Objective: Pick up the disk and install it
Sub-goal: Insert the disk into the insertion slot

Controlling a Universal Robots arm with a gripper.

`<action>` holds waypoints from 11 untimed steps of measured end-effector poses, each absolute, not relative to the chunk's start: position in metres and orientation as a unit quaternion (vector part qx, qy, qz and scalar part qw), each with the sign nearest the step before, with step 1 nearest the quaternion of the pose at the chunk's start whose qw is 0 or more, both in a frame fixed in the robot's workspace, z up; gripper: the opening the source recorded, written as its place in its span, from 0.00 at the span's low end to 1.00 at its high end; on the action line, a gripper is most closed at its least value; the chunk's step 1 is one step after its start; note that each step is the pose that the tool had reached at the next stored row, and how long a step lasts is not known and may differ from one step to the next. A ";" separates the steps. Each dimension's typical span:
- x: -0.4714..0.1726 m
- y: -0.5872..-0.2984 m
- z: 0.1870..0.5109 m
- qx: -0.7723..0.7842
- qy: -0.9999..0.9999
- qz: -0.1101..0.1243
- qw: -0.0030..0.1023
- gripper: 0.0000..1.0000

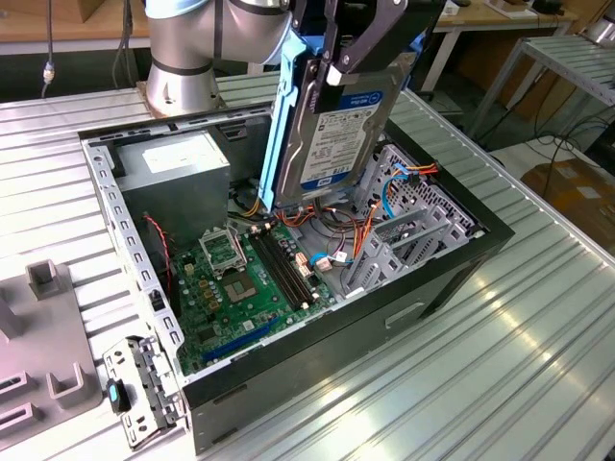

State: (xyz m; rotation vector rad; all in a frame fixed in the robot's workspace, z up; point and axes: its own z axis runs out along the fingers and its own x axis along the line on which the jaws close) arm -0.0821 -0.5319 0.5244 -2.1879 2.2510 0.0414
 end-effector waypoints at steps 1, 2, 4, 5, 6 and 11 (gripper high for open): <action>-0.082 -0.533 0.524 -0.697 0.717 0.013 0.001 0.37; -0.082 -0.534 0.524 -0.697 0.717 0.013 0.001 0.37; -0.082 -0.536 0.524 -0.697 0.717 0.012 0.000 0.37; -0.082 -0.537 0.524 -0.697 0.717 0.012 0.000 0.37; -0.081 -0.538 0.524 -0.697 0.717 0.012 0.000 0.37; -0.075 -0.541 0.522 -0.697 0.717 0.011 -0.001 0.37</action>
